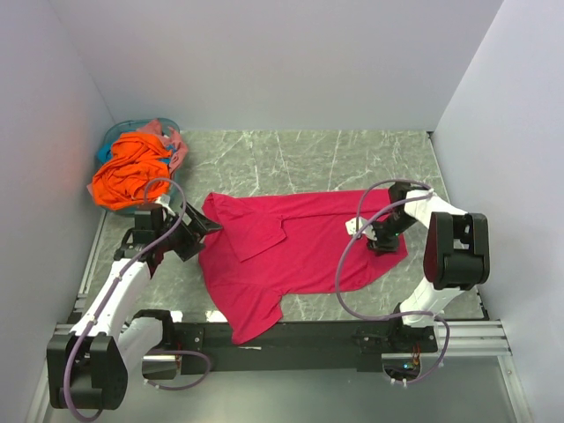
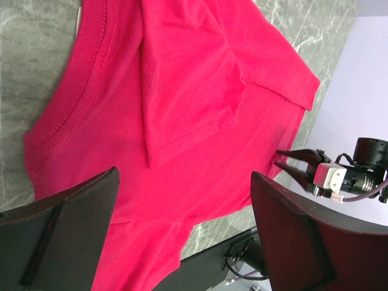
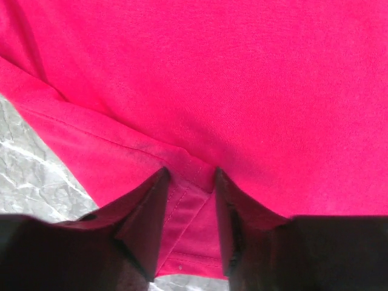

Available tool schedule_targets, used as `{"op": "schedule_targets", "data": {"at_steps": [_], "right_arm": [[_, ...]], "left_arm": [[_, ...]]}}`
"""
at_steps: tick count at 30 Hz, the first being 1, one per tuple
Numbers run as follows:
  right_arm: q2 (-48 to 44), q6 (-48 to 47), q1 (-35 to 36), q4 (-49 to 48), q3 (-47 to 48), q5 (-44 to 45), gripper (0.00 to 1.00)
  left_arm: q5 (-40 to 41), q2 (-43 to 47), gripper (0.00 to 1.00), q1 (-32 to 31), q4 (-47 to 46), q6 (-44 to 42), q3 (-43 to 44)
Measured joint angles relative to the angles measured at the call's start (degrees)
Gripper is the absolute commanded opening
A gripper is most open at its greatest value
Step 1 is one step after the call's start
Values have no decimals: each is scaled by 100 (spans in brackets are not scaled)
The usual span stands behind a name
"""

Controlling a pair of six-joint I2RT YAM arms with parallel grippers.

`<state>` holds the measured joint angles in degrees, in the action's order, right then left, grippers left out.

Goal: Fold and stack the t-shirts
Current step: Fold the tshirt

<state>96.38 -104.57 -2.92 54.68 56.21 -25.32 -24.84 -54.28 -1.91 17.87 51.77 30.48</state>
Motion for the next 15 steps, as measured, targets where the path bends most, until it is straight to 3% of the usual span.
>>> {"op": "schedule_targets", "data": {"at_steps": [5, 10, 15], "right_arm": [[-4, 4, 7, 2, -7, 4, 14], [-306, -2, 7, 2, -170, -11, 11], [-914, 9, 7, 39, -380, -98, 17]], "left_arm": [[-79, 7, 93, 0, 17, 0, 2], [-254, 17, 92, 0, 68, 2, 2], [-520, 2, 92, -46, 216, -2, 48]]}}
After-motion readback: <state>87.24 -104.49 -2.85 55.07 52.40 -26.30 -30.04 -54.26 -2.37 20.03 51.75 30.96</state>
